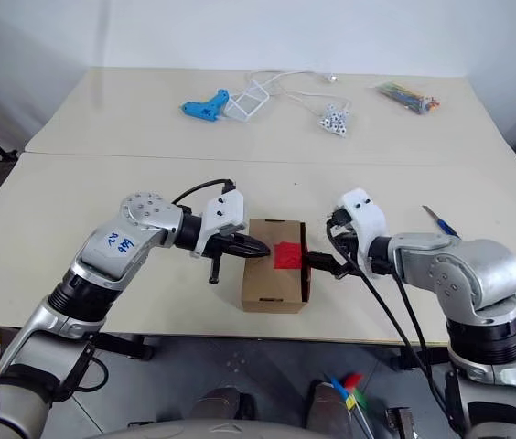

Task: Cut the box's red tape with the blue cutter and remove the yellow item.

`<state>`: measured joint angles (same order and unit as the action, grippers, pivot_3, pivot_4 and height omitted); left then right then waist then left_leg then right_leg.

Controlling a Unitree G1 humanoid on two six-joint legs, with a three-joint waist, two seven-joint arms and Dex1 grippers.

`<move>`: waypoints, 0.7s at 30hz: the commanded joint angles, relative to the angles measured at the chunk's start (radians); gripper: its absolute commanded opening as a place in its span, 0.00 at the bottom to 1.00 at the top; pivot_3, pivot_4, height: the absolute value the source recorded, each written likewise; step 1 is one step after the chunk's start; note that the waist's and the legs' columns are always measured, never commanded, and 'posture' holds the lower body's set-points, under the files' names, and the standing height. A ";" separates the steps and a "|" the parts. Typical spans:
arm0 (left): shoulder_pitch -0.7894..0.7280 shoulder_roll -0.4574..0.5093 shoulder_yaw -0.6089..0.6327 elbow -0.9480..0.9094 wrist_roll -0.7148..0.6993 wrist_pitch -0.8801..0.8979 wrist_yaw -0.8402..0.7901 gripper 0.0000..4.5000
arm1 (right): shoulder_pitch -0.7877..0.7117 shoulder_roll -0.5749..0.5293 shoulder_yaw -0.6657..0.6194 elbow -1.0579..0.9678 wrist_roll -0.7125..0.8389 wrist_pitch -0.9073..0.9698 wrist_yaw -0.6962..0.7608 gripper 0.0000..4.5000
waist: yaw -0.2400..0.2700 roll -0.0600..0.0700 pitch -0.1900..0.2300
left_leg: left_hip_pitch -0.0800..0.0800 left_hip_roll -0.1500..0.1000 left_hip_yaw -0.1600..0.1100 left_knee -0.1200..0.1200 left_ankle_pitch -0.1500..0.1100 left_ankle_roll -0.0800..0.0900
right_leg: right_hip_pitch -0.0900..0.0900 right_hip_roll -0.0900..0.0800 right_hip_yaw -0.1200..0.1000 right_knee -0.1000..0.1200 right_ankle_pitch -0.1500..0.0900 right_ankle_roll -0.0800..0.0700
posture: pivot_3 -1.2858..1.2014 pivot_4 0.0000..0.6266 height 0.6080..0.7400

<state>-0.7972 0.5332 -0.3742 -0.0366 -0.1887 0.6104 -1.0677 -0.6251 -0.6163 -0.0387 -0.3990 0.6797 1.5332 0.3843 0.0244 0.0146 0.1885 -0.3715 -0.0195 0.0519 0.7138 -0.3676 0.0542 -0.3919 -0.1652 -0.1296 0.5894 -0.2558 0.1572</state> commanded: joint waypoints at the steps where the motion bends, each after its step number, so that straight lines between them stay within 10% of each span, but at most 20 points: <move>1: 0.035 0.009 -0.049 -0.004 0.040 0.024 0.003 0.00 | 0.008 -0.054 0.114 -0.031 -0.043 0.042 -0.023 0.99 | 0.000 0.000 0.000 | 0.000 0.000 0.000 0.000 0.000 0.000 | 0.000 0.000 0.000 0.000 0.000 0.000 | 0.52 0.24 1.00; 10: 0.063 0.013 -0.065 -0.033 0.046 0.039 0.024 0.00 | 0.069 -0.250 0.277 0.012 -0.188 -0.184 0.035 0.99 | 0.001 -0.001 -0.001 | -0.002 -0.002 -0.003 -0.001 -0.001 0.001 | 0.000 0.000 0.000 -0.004 0.000 0.000 | 0.52 0.24 1.00; 21: 0.076 0.013 -0.056 -0.056 0.046 0.063 0.034 0.00 | 0.122 -0.169 0.134 -0.003 -0.147 -0.164 0.073 0.99 | 0.001 -0.005 -0.004 | 0.000 0.000 -0.002 0.000 -0.001 0.000 | 0.002 0.000 0.000 -0.004 0.000 0.000 | 0.52 0.24 1.00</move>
<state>-0.7609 0.5355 -0.3744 -0.1088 -0.1695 0.6415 -1.0253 -0.5156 -0.7780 0.1340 -0.4117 0.5236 1.3543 0.4427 0.0253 0.0092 0.1845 -0.3721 -0.0196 0.0502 0.7133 -0.3683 0.0546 -0.3899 -0.1649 -0.1301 0.5851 -0.2558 0.1573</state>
